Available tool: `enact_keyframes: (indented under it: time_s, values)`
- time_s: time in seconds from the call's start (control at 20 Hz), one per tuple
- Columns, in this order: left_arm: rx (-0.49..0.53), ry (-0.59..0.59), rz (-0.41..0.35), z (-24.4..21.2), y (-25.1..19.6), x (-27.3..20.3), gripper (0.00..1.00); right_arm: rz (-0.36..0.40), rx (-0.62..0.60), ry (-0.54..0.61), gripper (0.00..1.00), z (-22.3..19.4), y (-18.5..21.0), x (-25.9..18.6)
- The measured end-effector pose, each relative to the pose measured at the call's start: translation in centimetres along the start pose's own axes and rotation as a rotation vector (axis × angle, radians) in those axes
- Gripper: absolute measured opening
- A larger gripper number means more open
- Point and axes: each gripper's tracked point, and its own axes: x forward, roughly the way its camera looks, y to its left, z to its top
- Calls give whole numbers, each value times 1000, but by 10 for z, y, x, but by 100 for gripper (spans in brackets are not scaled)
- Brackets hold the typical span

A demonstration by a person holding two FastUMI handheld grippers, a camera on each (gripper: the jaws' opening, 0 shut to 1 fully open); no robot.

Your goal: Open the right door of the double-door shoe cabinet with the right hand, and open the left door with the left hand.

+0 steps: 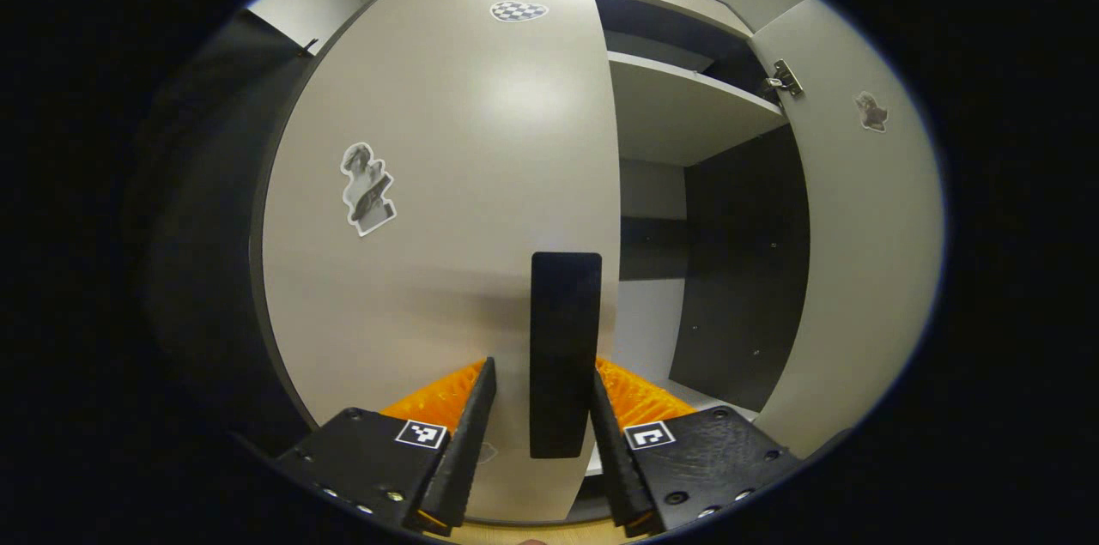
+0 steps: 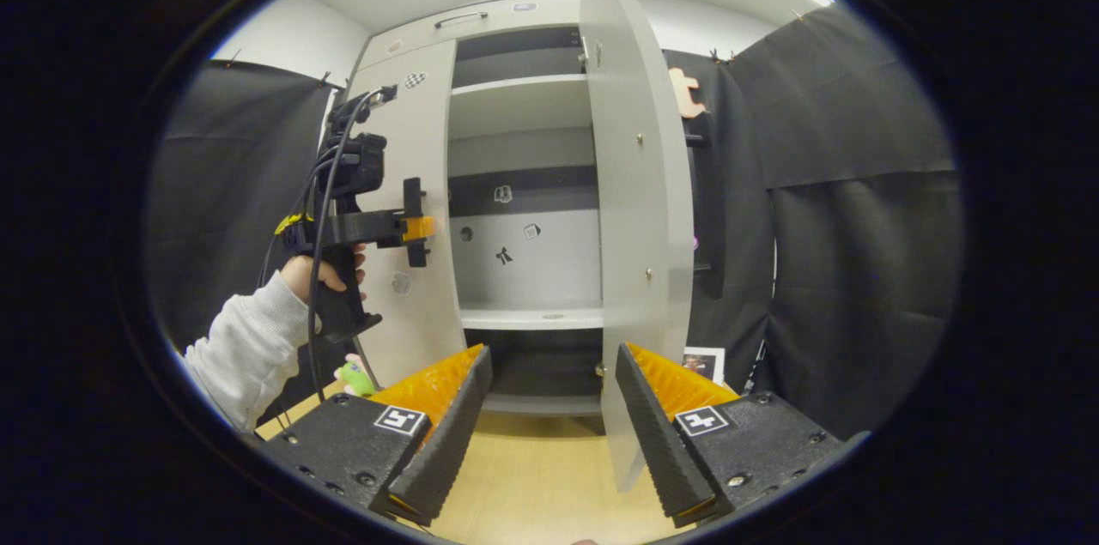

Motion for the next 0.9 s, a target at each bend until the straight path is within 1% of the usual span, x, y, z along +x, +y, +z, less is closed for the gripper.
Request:
enact_keyframes:
  time_s: [0.05, 0.1, 0.15, 0.2, 0.25, 0.3, 0.4, 0.55, 0.8, 0.9]
  values:
    - [-12, 0, -44, 2, -9, -1, 58, 4, 2, 3, 91, -1, 1, 1]
    - [-19, -4, -44, 2, -12, -2, 52, 8, 3, 7, 91, -2, 2, 0]
    - [-5, 4, -46, 0, -10, 2, 29, 11, 2, 10, 91, -2, 2, 0]
    - [10, -2, -48, 1, -10, 0, 29, 13, 1, 10, 91, -2, 2, 0]
    - [8, -5, -52, 0, -9, 2, 13, 14, -1, 10, 91, -2, 2, 1]
    - [-4, -12, -65, 0, -10, 2, 18, 15, -2, 12, 91, -3, 3, 1]
    - [-10, -2, -93, 1, -12, -1, 6, 21, -2, 12, 91, -3, 4, 0]
    - [-4, 12, -110, 1, -11, -11, 5, 26, -9, 15, 91, -4, 6, 0]
    - [42, -1, -64, 7, -9, -45, 4, 11, -20, 21, 91, -7, 5, -5]
    - [53, -1, -61, 8, -3, -59, 4, 3, -17, 15, 91, -6, 5, -6]
